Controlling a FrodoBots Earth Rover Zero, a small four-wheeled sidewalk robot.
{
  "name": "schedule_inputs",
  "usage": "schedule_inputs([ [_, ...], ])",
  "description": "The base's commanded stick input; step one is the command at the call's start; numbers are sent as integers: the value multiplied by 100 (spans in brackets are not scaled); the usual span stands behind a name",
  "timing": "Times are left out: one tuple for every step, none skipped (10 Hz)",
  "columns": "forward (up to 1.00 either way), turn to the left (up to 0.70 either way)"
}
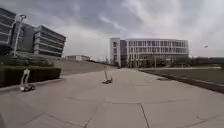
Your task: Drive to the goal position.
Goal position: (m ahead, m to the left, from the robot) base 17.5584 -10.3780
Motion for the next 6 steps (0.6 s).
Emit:
schedule_inputs([
  [70,0],
  [70,0],
  [70,0],
  [70,0],
  [70,0],
  [70,0],
])
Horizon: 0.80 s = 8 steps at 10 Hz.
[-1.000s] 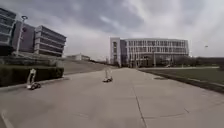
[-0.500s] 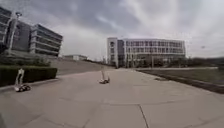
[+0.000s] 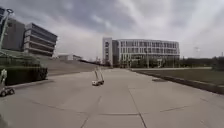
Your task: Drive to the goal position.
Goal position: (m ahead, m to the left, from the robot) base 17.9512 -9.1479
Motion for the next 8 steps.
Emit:
schedule_inputs([
  [70,0],
  [70,0],
  [70,0],
  [70,0],
  [70,0],
  [70,-23],
  [70,-35],
  [70,-35],
])
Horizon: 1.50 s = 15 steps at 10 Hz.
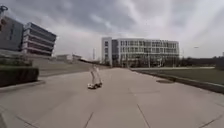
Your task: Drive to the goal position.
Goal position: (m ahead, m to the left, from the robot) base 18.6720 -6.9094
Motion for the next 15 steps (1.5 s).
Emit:
schedule_inputs([
  [70,-35],
  [70,-35],
  [70,-35],
  [70,-24],
  [70,-13],
  [70,-2],
  [70,0],
  [70,0],
  [70,0],
  [70,0],
  [70,0],
  [70,0],
  [70,0],
  [70,0],
  [70,0],
])
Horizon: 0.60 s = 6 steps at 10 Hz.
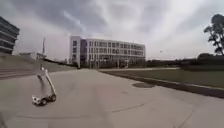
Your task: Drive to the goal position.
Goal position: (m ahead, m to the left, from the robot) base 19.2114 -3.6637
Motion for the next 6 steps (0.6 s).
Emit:
schedule_inputs([
  [70,27],
  [70,35],
  [70,35],
  [70,24],
  [70,0],
  [70,0],
])
